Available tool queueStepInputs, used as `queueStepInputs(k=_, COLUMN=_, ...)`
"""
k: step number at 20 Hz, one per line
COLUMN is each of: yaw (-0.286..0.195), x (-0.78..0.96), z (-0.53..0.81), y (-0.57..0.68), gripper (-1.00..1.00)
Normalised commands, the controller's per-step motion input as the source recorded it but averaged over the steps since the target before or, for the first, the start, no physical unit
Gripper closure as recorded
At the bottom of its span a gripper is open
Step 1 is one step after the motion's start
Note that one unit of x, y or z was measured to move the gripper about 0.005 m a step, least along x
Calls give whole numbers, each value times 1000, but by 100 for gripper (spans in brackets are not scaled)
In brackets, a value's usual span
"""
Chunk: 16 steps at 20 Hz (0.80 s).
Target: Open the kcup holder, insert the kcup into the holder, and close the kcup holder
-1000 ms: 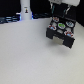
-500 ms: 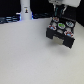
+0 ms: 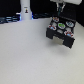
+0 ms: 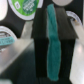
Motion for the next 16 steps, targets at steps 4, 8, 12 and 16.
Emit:
queueStepInputs(k=4, yaw=0, x=777, z=285, y=0, gripper=-100)
queueStepInputs(k=8, yaw=0, x=607, z=155, y=-40, gripper=-100)
queueStepInputs(k=12, yaw=-2, x=179, z=130, y=-46, gripper=-100)
queueStepInputs(k=16, yaw=39, x=28, z=46, y=81, gripper=100)
